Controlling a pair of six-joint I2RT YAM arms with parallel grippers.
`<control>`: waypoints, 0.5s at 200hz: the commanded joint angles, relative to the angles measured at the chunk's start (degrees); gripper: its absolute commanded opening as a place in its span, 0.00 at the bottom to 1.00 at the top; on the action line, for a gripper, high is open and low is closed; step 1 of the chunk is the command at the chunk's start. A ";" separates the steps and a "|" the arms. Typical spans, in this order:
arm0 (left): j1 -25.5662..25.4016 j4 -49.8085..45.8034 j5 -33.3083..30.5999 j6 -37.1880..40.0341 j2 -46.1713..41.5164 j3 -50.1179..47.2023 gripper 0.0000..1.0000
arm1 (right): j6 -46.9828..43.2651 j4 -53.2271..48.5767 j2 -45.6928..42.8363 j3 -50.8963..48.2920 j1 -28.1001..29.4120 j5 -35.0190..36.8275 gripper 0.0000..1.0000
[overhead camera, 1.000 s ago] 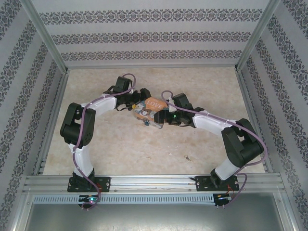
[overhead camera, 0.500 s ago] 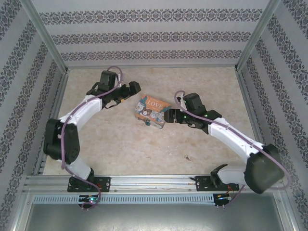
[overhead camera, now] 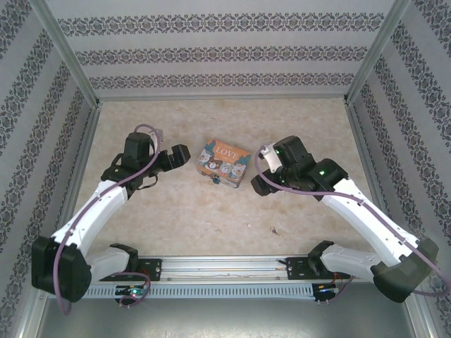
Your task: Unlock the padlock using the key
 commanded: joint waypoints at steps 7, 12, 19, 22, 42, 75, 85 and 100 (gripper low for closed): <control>0.03 -2.90 -3.61 2.57 -4.75 -2.71 0.99 | -14.61 -15.82 5.12 3.37 1.98 3.68 0.78; 0.07 -3.39 -3.84 2.68 -5.35 -3.14 0.99 | -15.85 -17.62 6.10 3.51 2.31 3.81 0.78; 0.04 -4.02 -4.20 2.79 -6.13 -3.59 0.99 | -17.24 -19.72 7.51 3.44 3.11 4.55 0.78; 0.03 -4.31 -4.38 2.84 -6.45 -3.80 0.99 | -17.60 -20.48 8.12 3.29 3.35 5.04 0.77; 0.08 -5.73 -4.87 2.88 -8.39 -5.13 0.99 | -18.36 -23.84 11.49 1.78 4.01 6.92 0.74; 0.07 -6.90 -5.46 2.36 -11.02 -7.05 0.99 | -18.10 -24.05 15.39 -2.55 5.29 7.36 0.69; 0.03 -7.08 -5.81 2.19 -11.66 -7.50 0.99 | -18.07 -23.25 16.54 -4.06 5.89 7.78 0.68; 0.05 -7.04 -6.08 1.79 -12.34 -8.04 0.99 | -18.64 -22.04 18.37 -6.05 6.98 8.46 0.64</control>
